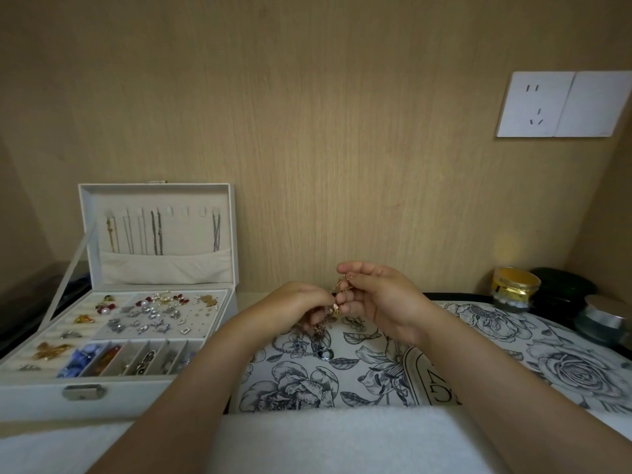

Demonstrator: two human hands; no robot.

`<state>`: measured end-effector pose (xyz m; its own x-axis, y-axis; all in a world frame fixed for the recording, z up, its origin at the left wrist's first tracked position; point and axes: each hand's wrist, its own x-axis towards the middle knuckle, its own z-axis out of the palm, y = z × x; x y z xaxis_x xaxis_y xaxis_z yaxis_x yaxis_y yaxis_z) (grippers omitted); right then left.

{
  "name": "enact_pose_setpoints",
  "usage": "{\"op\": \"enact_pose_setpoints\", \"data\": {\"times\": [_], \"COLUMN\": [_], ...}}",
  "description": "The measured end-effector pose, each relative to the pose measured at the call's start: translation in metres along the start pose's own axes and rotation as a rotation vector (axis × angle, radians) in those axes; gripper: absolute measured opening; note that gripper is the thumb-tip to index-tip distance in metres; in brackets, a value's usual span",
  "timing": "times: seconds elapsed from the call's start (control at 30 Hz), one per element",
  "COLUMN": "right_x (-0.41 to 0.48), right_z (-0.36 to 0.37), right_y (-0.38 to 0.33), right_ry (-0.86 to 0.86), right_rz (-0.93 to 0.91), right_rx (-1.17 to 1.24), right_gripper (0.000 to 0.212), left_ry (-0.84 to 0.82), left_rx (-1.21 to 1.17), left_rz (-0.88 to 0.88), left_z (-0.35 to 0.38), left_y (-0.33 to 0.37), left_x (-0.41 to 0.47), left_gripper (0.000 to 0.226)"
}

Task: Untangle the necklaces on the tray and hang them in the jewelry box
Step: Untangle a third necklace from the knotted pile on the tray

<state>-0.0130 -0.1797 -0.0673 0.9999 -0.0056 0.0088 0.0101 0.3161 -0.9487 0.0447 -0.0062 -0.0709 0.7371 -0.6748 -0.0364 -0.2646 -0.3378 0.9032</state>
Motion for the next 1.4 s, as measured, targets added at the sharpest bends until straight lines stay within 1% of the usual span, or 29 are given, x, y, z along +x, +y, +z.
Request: {"op": "enact_pose_setpoints", "data": {"times": [0.07, 0.13, 0.2, 0.3, 0.43, 0.53, 0.6, 0.8, 0.9, 1.0, 1.07, 1.13, 1.2, 1.23, 1.27, 1.3, 1.37, 1.4], "right_x": [0.0, -0.001, -0.001, -0.001, -0.005, -0.006, -0.004, -0.006, -0.005, -0.001, 0.002, 0.004, 0.004, 0.004, 0.005, 0.005, 0.005, 0.004], "right_z": [-0.002, -0.004, -0.006, -0.01, -0.012, -0.011, -0.014, -0.019, -0.019, -0.016, -0.016, -0.014, -0.011, -0.01, -0.01, -0.012, -0.019, -0.024], "right_y": [-0.002, -0.004, -0.005, -0.006, -0.007, -0.006, -0.004, -0.008, -0.008, -0.004, 0.0, 0.004, 0.008, 0.011, 0.012, 0.012, 0.009, 0.007], "right_ry": [0.003, 0.014, 0.038, 0.073, 0.032, 0.013, 0.028, 0.036, 0.065, 0.109, 0.183, 0.296, 0.385, 0.4, 0.389, 0.341, 0.174, 0.11], "right_rz": [0.001, 0.003, 0.013, 0.01, 0.002, 0.022, -0.001, -0.023, -0.056, -0.127, -0.179, -0.226, -0.226, -0.221, -0.213, -0.199, -0.136, -0.094], "right_rx": [0.006, -0.017, -0.07, -0.28, -0.709, -0.838, -0.866, -0.824, -0.813, -0.887, -0.976, -1.101, -1.193, -1.214, -1.208, -1.161, -1.041, -1.031], "right_gripper": [0.021, 0.021, 0.021, 0.021, 0.015, 0.015, 0.016, 0.015, 0.014, 0.011, 0.01, 0.01, 0.015, 0.019, 0.021, 0.021, 0.014, 0.009], "left_ry": [0.015, 0.067, 0.062, 0.036, 0.044, 0.034, 0.035, 0.09, 0.036, -0.025, -0.063, -0.092, -0.081, -0.064, -0.046, -0.029, 0.017, 0.043], "left_rx": [0.038, 0.062, 0.042, 0.057, 0.137, 0.163, 0.148, 0.075, -0.023, -0.104, -0.079, -0.032, -0.011, -0.005, 0.01, 0.042, 0.17, 0.254], "left_rz": [0.03, 0.055, 0.067, 0.059, 0.034, 0.018, 0.014, 0.001, 0.003, 0.039, 0.06, 0.07, 0.073, 0.077, 0.075, 0.07, 0.045, 0.03], "left_z": [0.002, 0.006, 0.007, 0.007, 0.002, -0.001, 0.001, 0.003, 0.001, 0.003, 0.005, 0.006, 0.004, 0.003, 0.001, 0.0, -0.001, -0.002], "left_y": [-0.002, -0.003, -0.003, -0.004, -0.007, -0.01, -0.011, -0.003, -0.002, -0.004, -0.004, -0.004, -0.008, -0.009, -0.011, -0.012, -0.013, -0.013], "left_x": [0.0, 0.001, 0.002, 0.001, 0.001, 0.003, 0.006, 0.007, 0.003, 0.002, 0.002, 0.002, 0.002, 0.002, 0.002, 0.003, 0.003, 0.002], "left_gripper": [0.022, 0.022, 0.018, 0.017, 0.018, 0.008, 0.006, 0.017, 0.011, 0.01, 0.009, 0.011, 0.014, 0.013, 0.011, 0.01, 0.01, 0.011]}}
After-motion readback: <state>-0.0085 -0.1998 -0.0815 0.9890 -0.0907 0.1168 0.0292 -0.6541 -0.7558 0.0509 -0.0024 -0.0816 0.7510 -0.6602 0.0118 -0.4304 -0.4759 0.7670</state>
